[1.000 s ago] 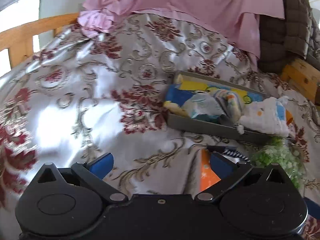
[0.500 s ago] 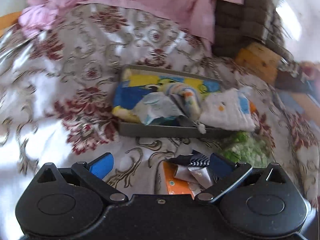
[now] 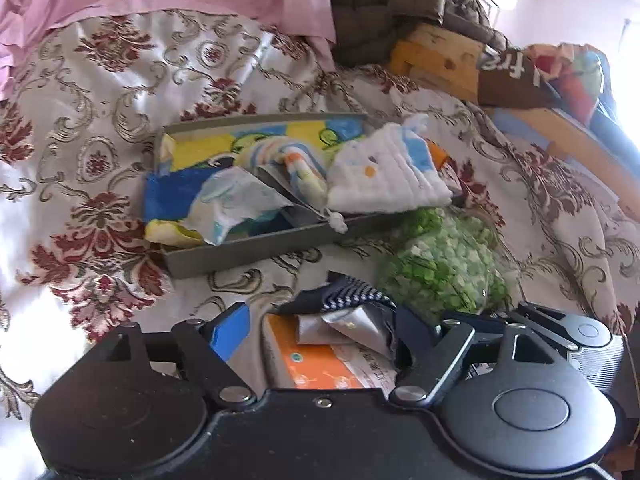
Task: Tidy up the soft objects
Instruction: 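Lower both open grippers onto the socks beside the orange box, then grasp the grey cloth with the left gripper while the right gripper grasps the striped sock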
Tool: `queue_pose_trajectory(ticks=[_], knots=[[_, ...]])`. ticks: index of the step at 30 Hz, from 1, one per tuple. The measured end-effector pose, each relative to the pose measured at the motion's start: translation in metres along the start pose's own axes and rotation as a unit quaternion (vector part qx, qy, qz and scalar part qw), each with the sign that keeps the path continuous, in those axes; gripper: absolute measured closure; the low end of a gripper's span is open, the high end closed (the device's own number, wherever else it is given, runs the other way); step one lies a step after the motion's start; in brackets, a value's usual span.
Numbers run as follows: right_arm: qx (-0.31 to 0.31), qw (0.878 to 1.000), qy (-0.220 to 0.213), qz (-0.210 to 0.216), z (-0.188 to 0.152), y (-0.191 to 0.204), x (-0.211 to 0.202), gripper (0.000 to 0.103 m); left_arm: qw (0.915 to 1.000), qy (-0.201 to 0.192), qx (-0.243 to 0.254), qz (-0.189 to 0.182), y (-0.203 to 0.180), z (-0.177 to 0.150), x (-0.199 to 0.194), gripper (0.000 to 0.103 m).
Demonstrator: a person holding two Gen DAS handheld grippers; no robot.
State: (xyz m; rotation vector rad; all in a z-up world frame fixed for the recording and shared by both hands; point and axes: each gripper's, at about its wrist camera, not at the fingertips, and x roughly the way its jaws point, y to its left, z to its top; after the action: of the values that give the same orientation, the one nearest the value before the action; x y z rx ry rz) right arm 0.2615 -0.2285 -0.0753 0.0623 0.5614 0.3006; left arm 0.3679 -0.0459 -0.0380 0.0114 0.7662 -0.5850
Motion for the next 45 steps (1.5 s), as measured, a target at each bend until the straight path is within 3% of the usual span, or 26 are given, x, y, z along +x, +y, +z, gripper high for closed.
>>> queue_pose_trajectory(ticks=[6,12,17,21,26,34,45], knots=[[-0.007,1.0,0.006,-0.005,-0.001,0.002,0.006,0.046,0.9997,0.018,-0.001,-0.014,-0.007,0.0,0.009,0.032],[-0.008,1.0,0.01,-0.003,-0.001,0.002,0.011,0.053,0.9992,0.031,-0.02,-0.013,-0.008,0.004,0.02,0.049],[-0.009,1.0,0.011,0.0,0.0,0.002,0.013,0.065,0.9985,0.035,-0.039,-0.014,-0.006,0.003,0.025,0.063],[-0.008,1.0,0.011,0.001,-0.001,0.002,0.013,0.067,0.9977,0.032,-0.055,-0.021,-0.005,0.002,0.027,0.069],[-0.006,1.0,0.011,-0.001,-0.001,0.001,0.013,0.071,0.9977,0.027,-0.058,-0.021,-0.008,0.002,0.028,0.086],[-0.004,1.0,0.002,-0.013,0.001,-0.001,0.009,0.078,0.9984,0.017,-0.052,-0.014,-0.011,0.0,0.026,0.098],[-0.018,1.0,-0.003,-0.024,0.0,0.001,0.009,0.094,0.9988,0.009,-0.048,0.008,-0.013,-0.008,0.019,0.101]])
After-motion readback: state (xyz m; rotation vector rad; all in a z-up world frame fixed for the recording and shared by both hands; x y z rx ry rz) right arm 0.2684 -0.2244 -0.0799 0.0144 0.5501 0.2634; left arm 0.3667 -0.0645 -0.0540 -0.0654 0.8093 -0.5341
